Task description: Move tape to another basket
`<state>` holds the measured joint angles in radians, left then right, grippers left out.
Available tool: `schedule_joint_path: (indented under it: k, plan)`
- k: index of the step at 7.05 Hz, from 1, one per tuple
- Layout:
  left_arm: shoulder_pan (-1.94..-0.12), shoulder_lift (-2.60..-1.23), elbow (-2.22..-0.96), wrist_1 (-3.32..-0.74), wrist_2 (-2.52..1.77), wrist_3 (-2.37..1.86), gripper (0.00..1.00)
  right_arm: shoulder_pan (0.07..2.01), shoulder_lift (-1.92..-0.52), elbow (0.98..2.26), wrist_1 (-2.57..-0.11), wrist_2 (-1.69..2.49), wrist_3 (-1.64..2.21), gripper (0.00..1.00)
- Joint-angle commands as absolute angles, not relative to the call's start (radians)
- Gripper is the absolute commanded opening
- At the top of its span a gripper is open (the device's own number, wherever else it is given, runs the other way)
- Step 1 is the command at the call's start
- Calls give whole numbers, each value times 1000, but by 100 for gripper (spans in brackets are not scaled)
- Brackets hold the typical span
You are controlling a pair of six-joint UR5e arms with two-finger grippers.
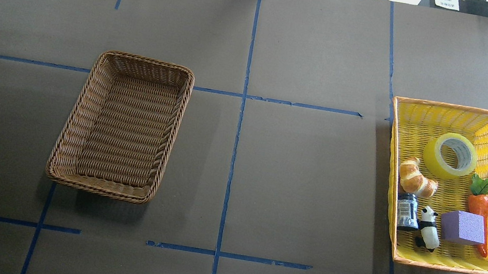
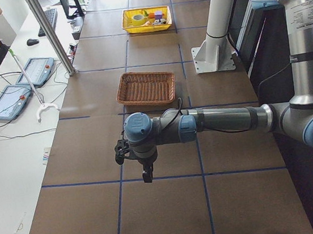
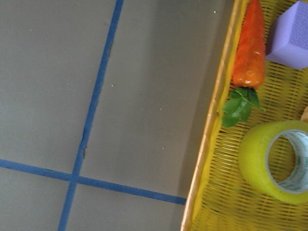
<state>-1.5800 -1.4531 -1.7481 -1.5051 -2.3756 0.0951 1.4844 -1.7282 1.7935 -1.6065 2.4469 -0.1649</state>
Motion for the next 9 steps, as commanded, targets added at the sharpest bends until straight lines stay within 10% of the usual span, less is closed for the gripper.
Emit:
schedule_joint_path:
  k: [1,9]
  plan:
    - [-1580,-1430,-1766,-1511,-2400,104,100,1412,-1721,1821,-1564,2474,-140,100]
    - [-1580,-1416,-1778,-1511,-2414,104,100,1100,-1543,1718,-1275,2283,500,97]
